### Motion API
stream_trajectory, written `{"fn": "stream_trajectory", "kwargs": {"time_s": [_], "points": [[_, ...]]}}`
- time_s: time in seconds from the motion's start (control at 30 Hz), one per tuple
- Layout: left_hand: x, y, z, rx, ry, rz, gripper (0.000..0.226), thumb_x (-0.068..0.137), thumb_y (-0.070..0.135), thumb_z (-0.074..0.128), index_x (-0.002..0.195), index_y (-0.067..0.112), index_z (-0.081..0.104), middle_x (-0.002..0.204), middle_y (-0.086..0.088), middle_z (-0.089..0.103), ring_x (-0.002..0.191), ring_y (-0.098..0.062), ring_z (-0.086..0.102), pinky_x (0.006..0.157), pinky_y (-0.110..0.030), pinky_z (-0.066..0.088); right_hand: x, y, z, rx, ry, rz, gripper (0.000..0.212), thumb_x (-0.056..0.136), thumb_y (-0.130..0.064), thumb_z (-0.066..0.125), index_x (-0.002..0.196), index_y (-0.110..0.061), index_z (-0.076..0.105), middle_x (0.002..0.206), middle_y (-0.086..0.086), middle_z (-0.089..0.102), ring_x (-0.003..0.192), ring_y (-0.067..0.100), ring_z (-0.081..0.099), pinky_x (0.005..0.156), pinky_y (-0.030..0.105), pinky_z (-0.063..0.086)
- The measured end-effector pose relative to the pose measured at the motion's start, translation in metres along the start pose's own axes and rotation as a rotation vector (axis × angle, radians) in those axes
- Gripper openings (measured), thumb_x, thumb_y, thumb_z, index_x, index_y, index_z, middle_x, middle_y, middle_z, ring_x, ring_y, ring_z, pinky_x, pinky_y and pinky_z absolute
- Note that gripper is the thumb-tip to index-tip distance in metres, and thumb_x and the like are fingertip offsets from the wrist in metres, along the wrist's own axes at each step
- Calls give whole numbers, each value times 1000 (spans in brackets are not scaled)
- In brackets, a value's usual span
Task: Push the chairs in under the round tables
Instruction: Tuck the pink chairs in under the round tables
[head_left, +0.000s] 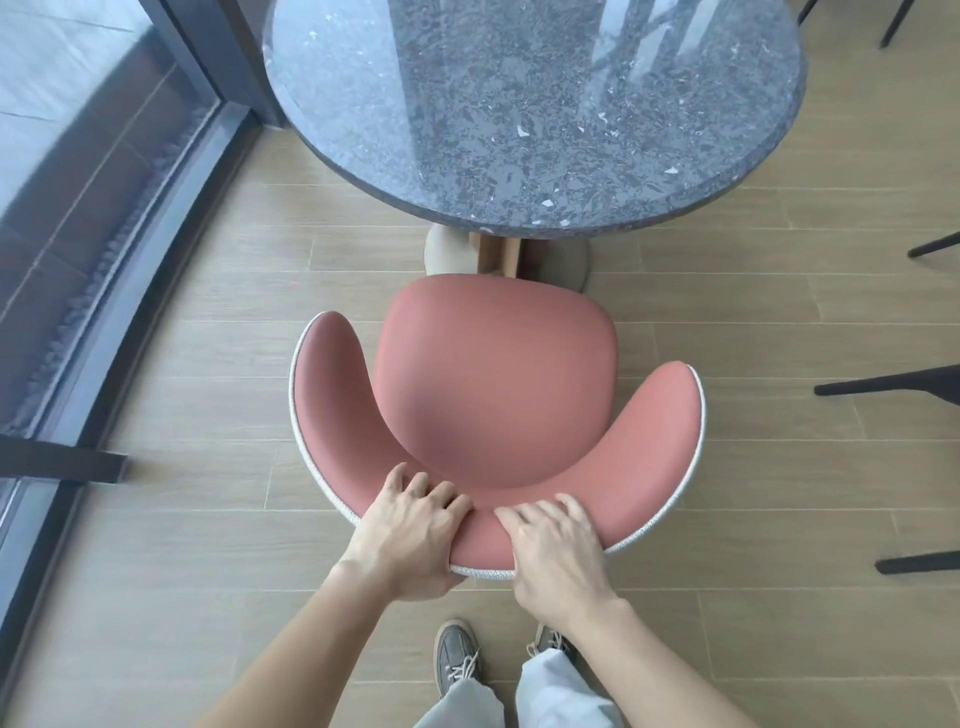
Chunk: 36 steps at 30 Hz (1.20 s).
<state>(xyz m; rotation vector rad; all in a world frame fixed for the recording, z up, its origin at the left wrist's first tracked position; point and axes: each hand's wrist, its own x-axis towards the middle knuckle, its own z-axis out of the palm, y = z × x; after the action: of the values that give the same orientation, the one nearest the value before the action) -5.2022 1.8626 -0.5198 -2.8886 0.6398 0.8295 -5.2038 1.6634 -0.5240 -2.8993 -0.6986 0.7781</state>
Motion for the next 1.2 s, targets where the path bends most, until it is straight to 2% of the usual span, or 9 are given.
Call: {"fn": "stream_trajectory", "kwargs": {"time_s": [0.07,0.2,0.47,0.77,0.93,1.1,1.2], "points": [[1,-3,-2,3,-18,12,63,86,62,52,136,24,52,133,2,65,128,-33,61,124,-58,28,2,-1,0,16,-4,3,53,93,-14,60,144,-27,52,140,-3,65,137,24,57,127,45,21],[11,-11,-5,14,14,21,55,84,60,56,125,24,53,125,3,70,117,-33,67,111,-52,36,13,-2,-4,55,22,33,54,89,-11,62,140,-29,57,138,-6,68,136,21,58,124,48,23],[76,-62,-47,50,115,-5,64,85,70,57,132,28,58,131,6,71,121,-30,70,109,-48,44,93,19,-50,23,119,76,54,87,-9,69,138,-28,63,126,-2,74,125,25,66,117,48,31],[118,-108,-77,86,121,17,65,85,76,58,130,30,57,123,8,74,114,-28,73,106,-45,48,151,26,-76,-9,161,80,46,91,-27,73,136,-31,63,125,-3,73,123,25,66,114,47,36],[118,-107,-76,111,160,29,70,86,76,58,139,31,57,125,7,74,116,-27,73,107,-44,49,150,22,-82,-46,102,90,52,92,-35,72,142,-29,57,136,-3,69,132,26,63,122,52,32],[117,-105,-74,103,182,19,68,86,78,59,137,33,60,122,7,74,113,-27,74,102,-42,50,152,22,-86,-84,79,66,47,92,-30,70,137,-29,59,124,0,73,119,28,68,108,46,41],[114,-100,-74,98,175,-4,64,87,77,61,133,34,62,124,8,74,116,-27,72,103,-43,47,150,23,-86,-95,84,59,44,94,-30,69,137,-29,60,124,0,74,120,29,69,106,44,43]]}}
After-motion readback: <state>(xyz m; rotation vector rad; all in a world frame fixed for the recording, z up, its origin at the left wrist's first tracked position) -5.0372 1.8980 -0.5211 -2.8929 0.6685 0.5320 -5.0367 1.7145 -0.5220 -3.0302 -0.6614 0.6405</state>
